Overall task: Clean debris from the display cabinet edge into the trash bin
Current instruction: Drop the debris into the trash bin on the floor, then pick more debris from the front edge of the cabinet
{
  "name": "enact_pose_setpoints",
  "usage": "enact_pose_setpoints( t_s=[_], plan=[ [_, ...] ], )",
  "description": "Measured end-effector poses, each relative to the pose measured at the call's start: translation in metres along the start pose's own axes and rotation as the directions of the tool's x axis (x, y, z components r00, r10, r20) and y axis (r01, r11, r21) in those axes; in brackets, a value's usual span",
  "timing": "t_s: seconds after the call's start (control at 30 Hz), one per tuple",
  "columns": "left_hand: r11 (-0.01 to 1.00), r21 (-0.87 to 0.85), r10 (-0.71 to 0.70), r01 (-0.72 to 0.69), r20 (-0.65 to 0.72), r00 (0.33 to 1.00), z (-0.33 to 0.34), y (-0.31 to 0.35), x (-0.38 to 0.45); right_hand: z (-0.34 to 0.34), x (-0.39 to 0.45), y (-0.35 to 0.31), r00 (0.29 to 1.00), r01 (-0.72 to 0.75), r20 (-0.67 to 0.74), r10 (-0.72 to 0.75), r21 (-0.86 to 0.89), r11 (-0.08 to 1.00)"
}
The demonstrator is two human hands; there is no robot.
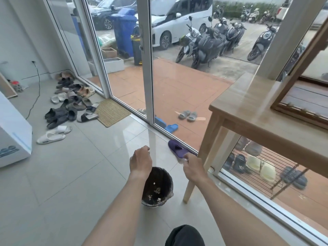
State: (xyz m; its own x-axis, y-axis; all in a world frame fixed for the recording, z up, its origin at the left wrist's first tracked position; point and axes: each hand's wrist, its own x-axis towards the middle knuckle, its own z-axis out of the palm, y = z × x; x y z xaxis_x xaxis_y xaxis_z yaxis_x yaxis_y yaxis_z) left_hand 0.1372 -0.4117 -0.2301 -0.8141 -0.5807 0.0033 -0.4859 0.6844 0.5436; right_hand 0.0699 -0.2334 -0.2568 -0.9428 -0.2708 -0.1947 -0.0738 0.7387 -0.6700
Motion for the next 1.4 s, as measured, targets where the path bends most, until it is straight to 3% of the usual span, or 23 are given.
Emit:
enact_pose_setpoints(
  t_s=[0.17, 0.37, 0.5, 0.6, 0.67, 0.77, 0.9, 1.03, 1.17, 1.4],
  plan=[
    [0.998, -0.038, 0.04, -0.042, -0.039, 0.998, -0.007, 0.013, -0.007, -0.035, -0.015, 0.01, 0.998, 0.035, -0.047, -0.038, -0.062, 0.997],
    [0.94, -0.237, 0.227, -0.246, -0.103, 0.968, -0.004, 0.066, -0.009, -0.092, -0.032, 0.004, 0.961, 0.191, -0.19, -0.201, -0.07, 0.979],
    [0.851, -0.245, 0.389, -0.465, -0.302, 0.87, -0.01, 0.142, -0.014, -0.151, -0.047, -0.014, 0.842, 0.38, -0.337, -0.42, -0.179, 0.907],
    [0.768, -0.262, 0.477, -0.584, -0.375, 0.795, -0.011, 0.205, -0.018, -0.209, -0.06, -0.021, 0.729, 0.459, -0.471, -0.497, -0.202, 0.865],
    [0.699, -0.286, 0.535, -0.655, -0.398, 0.745, -0.01, 0.245, -0.022, -0.248, -0.065, -0.011, 0.701, 0.43, -0.525, -0.482, -0.228, 0.874],
    [0.641, -0.337, 0.589, -0.689, -0.36, 0.724, -0.003, 0.298, -0.031, -0.302, -0.064, 0.026, 0.711, 0.268, -0.628, -0.316, -0.173, 0.948],
    [0.637, -0.338, 0.66, -0.693, -0.224, 0.717, 0.018, 0.35, -0.041, -0.354, -0.069, 0.082, 0.672, -0.013, -0.739, -0.049, -0.078, 0.997],
    [0.656, -0.269, 0.704, -0.705, -0.117, 0.7, 0.037, 0.389, -0.042, -0.39, -0.079, 0.125, 0.613, -0.262, -0.779, 0.13, -0.045, 0.964],
    [0.631, -0.245, 0.741, -0.736, -0.09, 0.665, 0.052, 0.42, -0.041, -0.403, -0.079, 0.141, 0.616, -0.312, -0.773, 0.15, -0.065, 0.948],
    [0.596, -0.193, 0.791, -0.779, -0.025, 0.611, 0.084, 0.454, -0.045, -0.394, -0.049, 0.126, 0.678, -0.215, -0.733, 0.058, -0.122, 0.969]
  ],
)
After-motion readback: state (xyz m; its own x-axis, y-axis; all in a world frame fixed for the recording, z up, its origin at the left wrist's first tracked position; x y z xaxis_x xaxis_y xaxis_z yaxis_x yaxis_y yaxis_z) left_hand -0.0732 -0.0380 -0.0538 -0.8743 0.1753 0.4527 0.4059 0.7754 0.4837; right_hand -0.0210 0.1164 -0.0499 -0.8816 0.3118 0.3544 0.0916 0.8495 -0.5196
